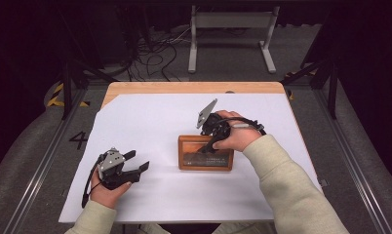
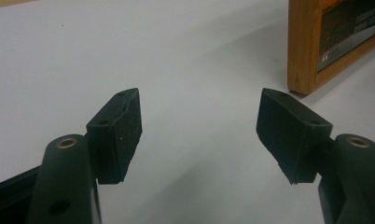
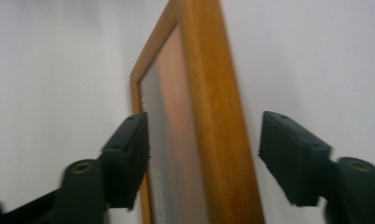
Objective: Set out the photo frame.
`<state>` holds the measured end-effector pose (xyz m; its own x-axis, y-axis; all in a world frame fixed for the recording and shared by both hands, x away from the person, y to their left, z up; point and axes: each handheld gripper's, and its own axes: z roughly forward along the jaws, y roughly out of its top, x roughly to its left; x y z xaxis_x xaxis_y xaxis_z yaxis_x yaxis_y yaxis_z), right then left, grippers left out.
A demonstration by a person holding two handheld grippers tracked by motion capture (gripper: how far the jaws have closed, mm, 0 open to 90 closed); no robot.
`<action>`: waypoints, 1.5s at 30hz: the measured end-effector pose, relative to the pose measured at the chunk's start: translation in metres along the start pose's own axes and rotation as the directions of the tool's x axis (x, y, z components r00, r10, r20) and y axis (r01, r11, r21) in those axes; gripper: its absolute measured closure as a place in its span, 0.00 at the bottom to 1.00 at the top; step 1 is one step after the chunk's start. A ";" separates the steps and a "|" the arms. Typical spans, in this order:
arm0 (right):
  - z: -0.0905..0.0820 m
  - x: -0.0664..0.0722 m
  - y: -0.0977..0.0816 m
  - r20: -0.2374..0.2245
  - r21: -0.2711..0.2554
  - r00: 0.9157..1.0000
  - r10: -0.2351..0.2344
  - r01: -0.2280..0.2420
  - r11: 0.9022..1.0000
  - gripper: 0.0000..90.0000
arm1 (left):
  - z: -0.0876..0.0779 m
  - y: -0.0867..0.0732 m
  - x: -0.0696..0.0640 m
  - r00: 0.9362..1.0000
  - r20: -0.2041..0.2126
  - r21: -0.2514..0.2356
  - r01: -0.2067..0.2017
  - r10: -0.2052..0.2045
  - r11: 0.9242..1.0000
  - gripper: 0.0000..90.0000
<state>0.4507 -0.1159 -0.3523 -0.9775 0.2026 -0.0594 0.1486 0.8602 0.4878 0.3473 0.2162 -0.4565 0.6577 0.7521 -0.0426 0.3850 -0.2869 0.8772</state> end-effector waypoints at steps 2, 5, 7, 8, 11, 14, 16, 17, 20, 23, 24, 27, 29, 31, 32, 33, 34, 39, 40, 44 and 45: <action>-0.003 -0.001 -0.002 0.014 -0.018 1.000 0.008 -0.008 1.000 0.32 | 0.000 0.000 0.000 1.000 0.000 -0.001 0.000 0.000 1.000 0.35; -0.009 -0.001 -0.005 0.023 -0.048 1.000 0.021 -0.020 0.999 0.30 | 0.000 0.000 0.000 1.000 0.002 0.000 -0.002 0.002 1.000 0.35; -0.015 0.000 -0.007 0.036 -0.067 0.999 0.038 -0.036 0.997 0.28 | 0.000 0.000 -0.001 1.000 0.013 -0.004 0.001 -0.001 1.000 0.35; -0.018 0.000 -0.009 0.042 -0.078 0.998 0.051 -0.047 0.996 0.25 | 0.000 0.000 -0.001 1.000 0.013 -0.007 0.004 -0.004 1.000 0.35; -0.028 0.002 -0.015 0.067 -0.112 0.995 0.080 -0.072 0.991 0.22 | 0.000 0.000 -0.001 1.000 0.019 -0.008 0.002 -0.002 1.000 0.34; -0.037 0.004 -0.021 0.095 -0.141 0.989 0.112 -0.098 0.985 0.19 | -0.002 0.001 -0.002 1.000 0.019 -0.009 -0.007 0.007 1.000 0.34; -0.044 0.005 -0.028 0.112 -0.159 0.984 0.140 -0.121 0.980 0.16 | -0.003 0.001 -0.002 1.000 0.020 -0.011 -0.004 0.005 1.000 0.34; -0.049 0.006 -0.032 0.123 -0.171 0.980 0.158 -0.136 0.976 0.14 | -0.003 0.001 -0.001 1.000 0.018 -0.012 -0.003 0.003 1.000 0.33; -0.057 0.008 -0.042 0.142 -0.196 0.971 0.192 -0.163 0.967 0.12 | -0.004 0.002 -0.001 1.000 0.016 -0.013 0.005 -0.005 1.000 0.33; -0.064 0.010 -0.052 0.161 -0.209 0.963 0.215 -0.179 0.961 0.11 | -0.003 0.001 -0.001 1.000 0.015 -0.012 0.004 -0.004 1.000 0.33; -0.070 0.012 -0.061 0.169 -0.222 0.958 0.231 -0.192 0.956 0.11 | -0.003 0.001 -0.001 1.000 0.013 -0.013 0.003 -0.003 1.000 0.33; -0.075 0.015 -0.071 0.175 -0.234 0.952 0.250 -0.206 0.950 0.11 | -0.004 0.002 0.001 1.000 0.010 -0.012 -0.002 0.002 1.000 0.33; -0.077 0.016 -0.075 0.177 -0.239 0.951 0.254 -0.209 0.948 0.11 | -0.005 0.002 0.001 1.000 0.010 -0.013 0.008 -0.007 1.000 0.33; -0.080 0.018 -0.083 0.185 -0.253 0.944 0.272 -0.221 0.942 0.11 | -0.005 0.003 0.001 1.000 0.004 -0.010 0.007 -0.007 1.000 0.33; -0.081 0.019 -0.085 0.188 -0.263 0.941 0.280 -0.226 0.938 0.11 | -0.006 0.003 0.000 1.000 0.004 -0.007 0.002 -0.002 1.000 0.33; -0.085 0.020 -0.093 0.198 -0.290 0.933 0.299 -0.236 0.927 0.10 | -0.007 0.004 0.000 1.000 0.005 -0.010 -0.009 0.009 1.000 0.33; -0.086 0.021 -0.097 0.200 -0.305 0.928 0.314 -0.246 0.920 0.10 | -0.007 0.006 -0.002 1.000 0.012 -0.011 -0.010 0.010 1.000 0.33; -0.093 0.028 -0.115 0.222 -0.371 0.902 0.370 -0.273 0.888 0.09 | -0.008 0.007 -0.002 1.000 0.028 -0.013 -0.007 0.007 1.000 0.31; -0.093 0.028 -0.115 0.222 -0.371 0.902 0.370 -0.273 0.888 0.09 | -0.008 0.007 -0.002 1.000 0.028 -0.013 -0.007 0.007 1.000 0.31; -0.094 0.033 -0.131 0.242 -0.412 0.875 0.419 -0.298 0.861 0.09 | -0.008 0.007 -0.003 0.999 0.035 -0.015 -0.007 0.007 1.000 0.30; -0.094 0.034 -0.133 0.243 -0.419 0.871 0.427 -0.302 0.856 0.09 | -0.008 0.007 -0.003 0.999 0.035 -0.011 -0.009 0.010 1.000 0.29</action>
<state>0.3832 -0.2677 -0.3375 -0.7514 0.6575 -0.0556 0.3598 0.4788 0.8008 0.3426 0.2167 -0.4462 0.6839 0.7278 -0.0512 0.3718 -0.2874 0.8827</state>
